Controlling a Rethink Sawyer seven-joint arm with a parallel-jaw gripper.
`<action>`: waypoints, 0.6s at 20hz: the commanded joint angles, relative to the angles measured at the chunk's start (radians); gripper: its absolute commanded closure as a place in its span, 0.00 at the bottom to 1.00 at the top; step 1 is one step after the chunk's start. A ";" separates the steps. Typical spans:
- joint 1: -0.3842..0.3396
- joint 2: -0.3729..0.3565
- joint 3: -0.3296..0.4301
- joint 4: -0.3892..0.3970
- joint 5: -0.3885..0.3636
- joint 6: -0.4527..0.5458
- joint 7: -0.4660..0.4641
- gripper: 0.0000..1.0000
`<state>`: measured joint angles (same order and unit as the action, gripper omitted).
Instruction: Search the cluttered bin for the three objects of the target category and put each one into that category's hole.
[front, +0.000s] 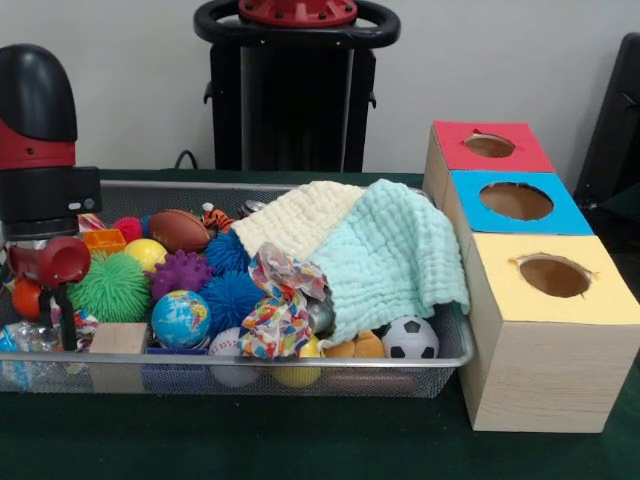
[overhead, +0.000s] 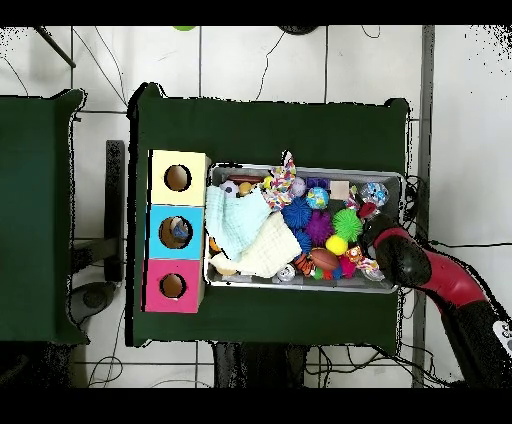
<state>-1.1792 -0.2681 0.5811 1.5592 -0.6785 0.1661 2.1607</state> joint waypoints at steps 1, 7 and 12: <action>0.054 0.243 0.146 -0.161 -0.122 -0.269 0.016 0.00; 0.053 0.261 0.156 -0.178 -0.148 -0.273 0.030 0.00; 0.074 0.241 0.126 -0.179 -0.139 -0.273 0.037 1.00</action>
<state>-1.2011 -0.2443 0.6096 1.5552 -0.7213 0.1500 2.1606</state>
